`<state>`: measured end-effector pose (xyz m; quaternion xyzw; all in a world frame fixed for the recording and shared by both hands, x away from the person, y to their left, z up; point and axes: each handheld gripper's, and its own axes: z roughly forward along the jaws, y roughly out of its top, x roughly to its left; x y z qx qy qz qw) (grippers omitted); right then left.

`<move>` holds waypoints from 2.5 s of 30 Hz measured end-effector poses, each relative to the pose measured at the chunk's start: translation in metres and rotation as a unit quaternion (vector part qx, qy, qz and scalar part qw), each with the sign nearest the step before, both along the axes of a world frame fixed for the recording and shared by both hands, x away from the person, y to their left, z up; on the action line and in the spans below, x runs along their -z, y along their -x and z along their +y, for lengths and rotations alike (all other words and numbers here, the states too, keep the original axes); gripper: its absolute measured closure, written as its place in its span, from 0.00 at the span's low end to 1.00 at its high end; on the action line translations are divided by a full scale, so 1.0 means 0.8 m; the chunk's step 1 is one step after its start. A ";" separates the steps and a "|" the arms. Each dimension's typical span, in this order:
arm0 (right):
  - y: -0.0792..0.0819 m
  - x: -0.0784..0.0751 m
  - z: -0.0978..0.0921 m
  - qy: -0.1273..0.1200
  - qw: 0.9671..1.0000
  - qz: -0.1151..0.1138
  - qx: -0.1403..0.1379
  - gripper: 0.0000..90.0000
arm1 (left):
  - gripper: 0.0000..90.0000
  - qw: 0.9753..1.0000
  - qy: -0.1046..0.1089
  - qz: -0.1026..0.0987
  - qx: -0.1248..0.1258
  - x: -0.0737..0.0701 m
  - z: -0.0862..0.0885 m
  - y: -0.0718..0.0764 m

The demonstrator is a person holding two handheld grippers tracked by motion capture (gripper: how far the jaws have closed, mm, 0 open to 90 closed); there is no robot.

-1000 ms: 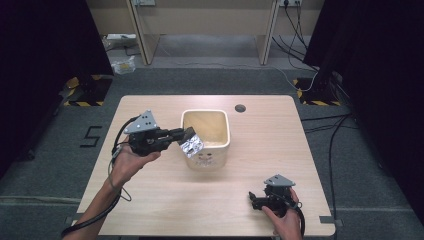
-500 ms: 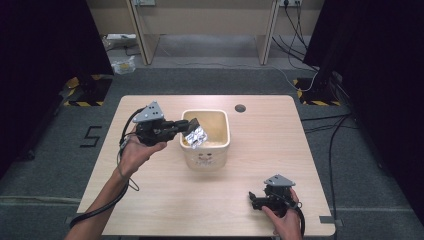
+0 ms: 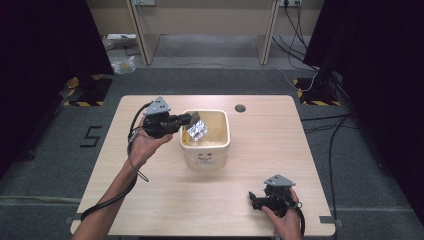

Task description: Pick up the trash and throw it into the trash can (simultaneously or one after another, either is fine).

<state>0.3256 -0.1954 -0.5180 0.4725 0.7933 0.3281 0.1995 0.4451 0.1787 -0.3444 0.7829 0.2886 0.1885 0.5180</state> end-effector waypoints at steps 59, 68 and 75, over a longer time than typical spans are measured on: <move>0.000 0.000 0.000 0.001 1.000 0.001 0.000 0.06 | 0.47 0.999 -0.011 0.041 -0.003 0.028 -0.014 0.002; 0.000 0.000 0.000 0.001 1.000 0.000 0.000 0.06 | 0.33 0.999 0.013 0.052 -0.008 0.023 -0.001 0.016; 0.000 0.000 0.000 0.001 1.000 0.001 0.001 0.06 | 0.28 0.998 0.025 0.051 -0.007 0.023 0.012 0.027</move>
